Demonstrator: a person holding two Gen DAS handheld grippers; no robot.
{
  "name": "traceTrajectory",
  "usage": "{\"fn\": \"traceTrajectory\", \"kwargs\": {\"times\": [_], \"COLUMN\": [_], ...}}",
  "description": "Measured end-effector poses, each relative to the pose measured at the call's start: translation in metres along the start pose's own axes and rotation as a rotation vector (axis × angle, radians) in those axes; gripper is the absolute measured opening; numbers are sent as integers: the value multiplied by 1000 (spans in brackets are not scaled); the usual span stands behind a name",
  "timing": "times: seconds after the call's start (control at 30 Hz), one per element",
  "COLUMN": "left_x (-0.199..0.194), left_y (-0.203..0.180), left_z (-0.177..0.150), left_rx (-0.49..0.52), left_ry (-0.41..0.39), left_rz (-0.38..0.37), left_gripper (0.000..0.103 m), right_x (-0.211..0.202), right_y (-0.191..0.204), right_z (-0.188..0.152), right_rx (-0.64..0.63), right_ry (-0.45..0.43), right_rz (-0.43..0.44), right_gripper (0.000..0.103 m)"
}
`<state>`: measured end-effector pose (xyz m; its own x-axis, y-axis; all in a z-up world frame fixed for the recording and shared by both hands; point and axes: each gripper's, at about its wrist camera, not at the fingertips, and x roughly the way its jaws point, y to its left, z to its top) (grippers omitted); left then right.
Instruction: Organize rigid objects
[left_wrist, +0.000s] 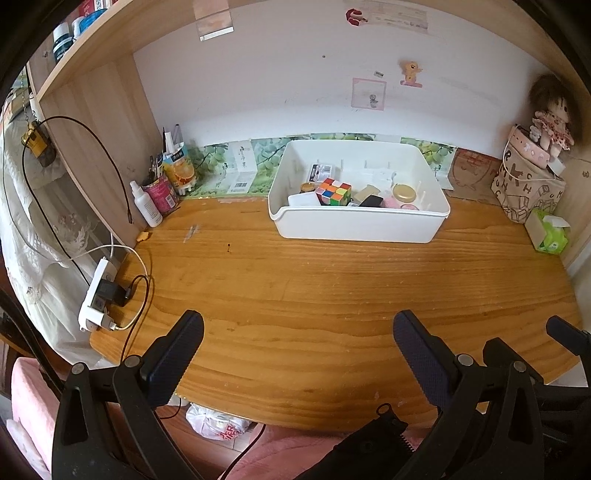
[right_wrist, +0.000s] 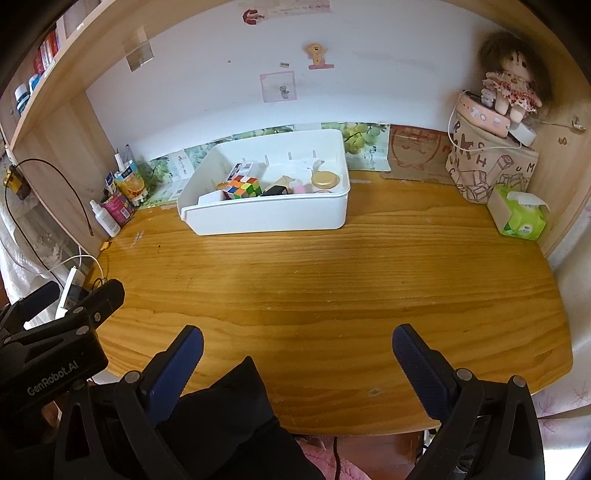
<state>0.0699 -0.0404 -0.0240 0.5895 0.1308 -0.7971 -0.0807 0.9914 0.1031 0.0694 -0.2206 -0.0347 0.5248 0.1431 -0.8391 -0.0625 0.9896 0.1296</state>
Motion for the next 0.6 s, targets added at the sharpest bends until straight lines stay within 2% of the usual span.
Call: {"fn": "traceTrajectory", "kwargs": {"times": [0.6], "left_x": [12], "left_y": [-22], "left_z": [12], "left_rx": [37], "left_ry": [-5], "left_rz": [-5], "left_gripper": [102], "right_x": [13], "right_y": [-25], "right_z": [9], "right_rx": [35], "right_ry": [8], "right_rz": [5], "right_gripper": [102]}}
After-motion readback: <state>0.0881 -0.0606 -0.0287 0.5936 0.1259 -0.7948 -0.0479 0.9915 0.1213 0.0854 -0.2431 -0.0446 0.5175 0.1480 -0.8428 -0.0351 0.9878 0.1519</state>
